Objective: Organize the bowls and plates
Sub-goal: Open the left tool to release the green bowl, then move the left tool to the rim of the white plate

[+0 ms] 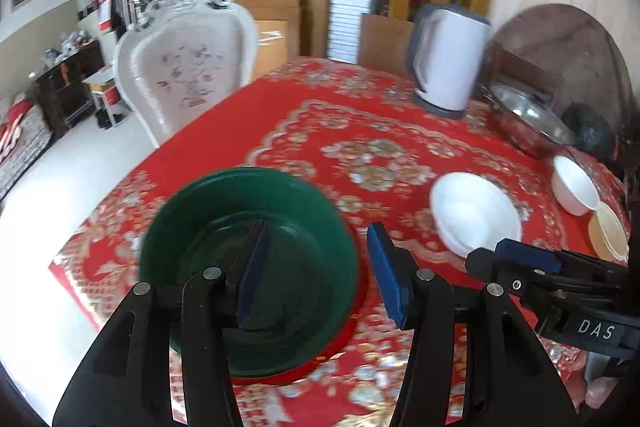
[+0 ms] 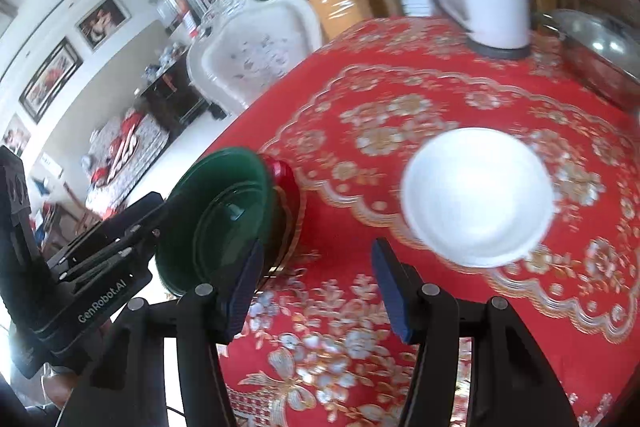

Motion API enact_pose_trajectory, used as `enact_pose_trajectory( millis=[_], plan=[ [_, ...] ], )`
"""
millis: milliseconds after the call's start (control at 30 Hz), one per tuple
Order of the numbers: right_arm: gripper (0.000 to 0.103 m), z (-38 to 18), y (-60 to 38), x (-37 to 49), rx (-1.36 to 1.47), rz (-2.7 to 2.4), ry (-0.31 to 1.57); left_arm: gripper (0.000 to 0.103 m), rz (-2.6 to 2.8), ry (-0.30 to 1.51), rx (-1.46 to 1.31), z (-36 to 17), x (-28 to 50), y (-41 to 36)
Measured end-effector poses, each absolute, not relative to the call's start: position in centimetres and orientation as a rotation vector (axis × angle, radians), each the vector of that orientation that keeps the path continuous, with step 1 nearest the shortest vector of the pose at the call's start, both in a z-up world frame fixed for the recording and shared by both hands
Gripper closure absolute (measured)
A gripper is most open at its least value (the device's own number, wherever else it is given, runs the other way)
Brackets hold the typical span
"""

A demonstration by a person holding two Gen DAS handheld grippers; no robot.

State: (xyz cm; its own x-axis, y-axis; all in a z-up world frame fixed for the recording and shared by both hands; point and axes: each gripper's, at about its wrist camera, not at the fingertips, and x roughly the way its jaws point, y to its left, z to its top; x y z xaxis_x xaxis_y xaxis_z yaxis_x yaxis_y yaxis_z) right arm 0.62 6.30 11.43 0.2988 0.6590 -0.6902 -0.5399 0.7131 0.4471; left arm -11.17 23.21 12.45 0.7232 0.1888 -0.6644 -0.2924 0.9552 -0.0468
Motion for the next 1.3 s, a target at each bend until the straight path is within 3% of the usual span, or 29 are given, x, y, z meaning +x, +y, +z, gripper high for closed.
enact_pose_trajectory(
  millis=[700,1300],
  plan=[
    [0.044,8.8,-5.9,5.2,0.312,0.533,0.994,0.052,0.090,0.820,-0.117,9.9,-1.1,16.0],
    [0.044,6.5,-4.7,8.4,0.307,0.540,1.064,0.052,0.077,0.921,-0.178,7.0,3.4,16.6]
  ],
)
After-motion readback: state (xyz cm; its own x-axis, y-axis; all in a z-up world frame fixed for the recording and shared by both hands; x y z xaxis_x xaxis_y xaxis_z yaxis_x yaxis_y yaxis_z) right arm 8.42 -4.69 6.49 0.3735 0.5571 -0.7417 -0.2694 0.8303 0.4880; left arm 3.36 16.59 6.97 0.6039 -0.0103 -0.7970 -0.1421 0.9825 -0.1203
